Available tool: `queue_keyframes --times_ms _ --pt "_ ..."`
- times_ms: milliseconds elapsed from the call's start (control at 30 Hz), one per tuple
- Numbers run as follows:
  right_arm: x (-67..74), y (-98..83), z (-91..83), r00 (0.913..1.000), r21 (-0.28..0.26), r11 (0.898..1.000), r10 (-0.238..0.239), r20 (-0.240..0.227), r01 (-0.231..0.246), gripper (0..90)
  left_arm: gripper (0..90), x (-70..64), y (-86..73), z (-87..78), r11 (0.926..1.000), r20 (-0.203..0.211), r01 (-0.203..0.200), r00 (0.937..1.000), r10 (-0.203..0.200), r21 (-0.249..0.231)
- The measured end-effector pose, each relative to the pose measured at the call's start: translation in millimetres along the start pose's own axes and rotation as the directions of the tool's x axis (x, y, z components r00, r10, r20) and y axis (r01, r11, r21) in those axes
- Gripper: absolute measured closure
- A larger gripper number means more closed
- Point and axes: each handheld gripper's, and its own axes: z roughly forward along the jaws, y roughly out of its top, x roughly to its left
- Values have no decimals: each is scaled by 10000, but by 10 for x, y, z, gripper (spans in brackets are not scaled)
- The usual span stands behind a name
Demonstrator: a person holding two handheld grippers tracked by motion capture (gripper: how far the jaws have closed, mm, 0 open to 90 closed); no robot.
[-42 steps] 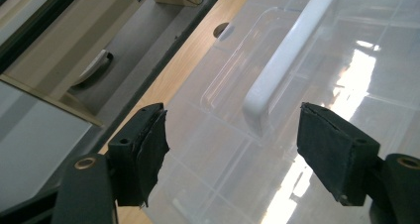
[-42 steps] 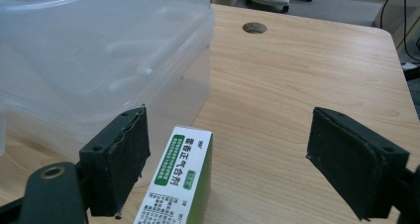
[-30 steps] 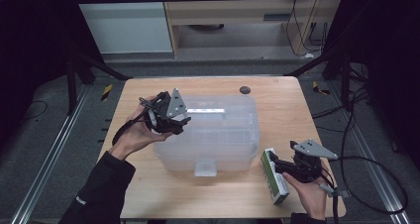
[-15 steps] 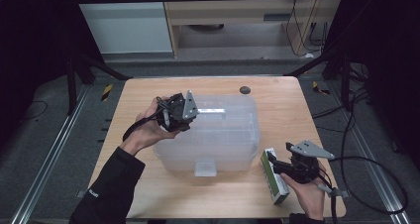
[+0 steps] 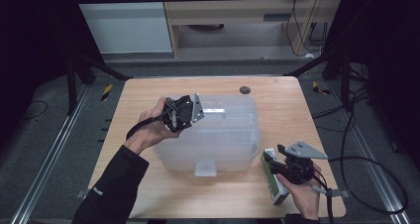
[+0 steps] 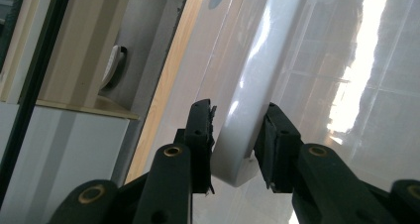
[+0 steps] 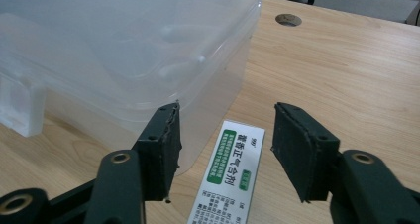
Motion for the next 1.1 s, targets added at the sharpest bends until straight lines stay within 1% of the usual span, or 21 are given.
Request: queue_keyframes --times_ms 100,133,167,200,233,267,333,467,533,567,633,733,767,867,900,933,1000,1100 --pt "28 8 0 10000 23 10000 -39 -72 40 494 691 5 4 -3 10000 31 -22 10000 21 34" --pt "36 10 -3 10000 18 10000 -27 -95 27 515 691 9 8 -3 10000 55 -38 10000 37 49" --pt "43 12 -7 9999 9 10000 -10 -145 10 534 693 16 10 -1 9999 7 -135 9999 135 43" --pt "51 13 -11 9998 15 10000 18 -178 -17 550 693 22 13 -1 9999 34 -113 9999 113 65" --pt "51 13 -11 9998 15 10000 18 -178 -17 550 693 22 13 -1 9999 34 -113 9999 113 65" --pt "79 12 -16 9998 54 10000 -14 -222 15 591 693 27 19 4 9999 76 -81 9999 80 90" --pt "105 10 -20 9996 103 9999 -52 -289 55 616 694 38 26 5 9998 91 -130 9999 129 128" --pt "144 16 -36 9992 44 9999 -139 -365 141 682 693 51 27 8 9999 36 -97 9999 97 94" --pt "159 25 -41 9990 26 10000 -76 -431 77 710 691 66 32 5 9999 -42 -79 10000 80 105" --pt "159 25 -41 9990 26 10000 -76 -431 77 710 691 66 32 5 9999 -42 -79 10000 80 105" --pt "188 38 -47 9988 -7 9999 -138 -466 138 751 688 94 42 1 9999 -160 63 9999 -62 81" --pt "217 49 -47 9985 -52 9997 -222 -498 219 808 688 116 50 2 9999 -161 126 9998 -124 107" --pt "217 49 -47 9985 -52 9997 -222 -498 219 808 687 116 50 2 9999 -161 126 9998 -124 107" --pt "253 62 -23 9973 -77 9998 -163 -721 158 870 686 141 55 3 9997 -202 207 9996 -205 92" --pt "263 66 -11 9968 -60 9998 -177 -783 173 883 685 145 53 8 9995 -188 320 9993 -319 21" --pt "277 69 -2 9963 7 10000 -89 -851 90 899 684 151 52 8 9994 -184 342 9992 -342 8" --pt "293 73 21 9954 41 10000 -32 -960 36 900 682 167 58 8 9991 -203 415 9989 -415 15" --pt "311 75 55 9950 145 9999 50 -1002 -36 900 680 184 65 13 9984 -228 573 9981 -573 -6"
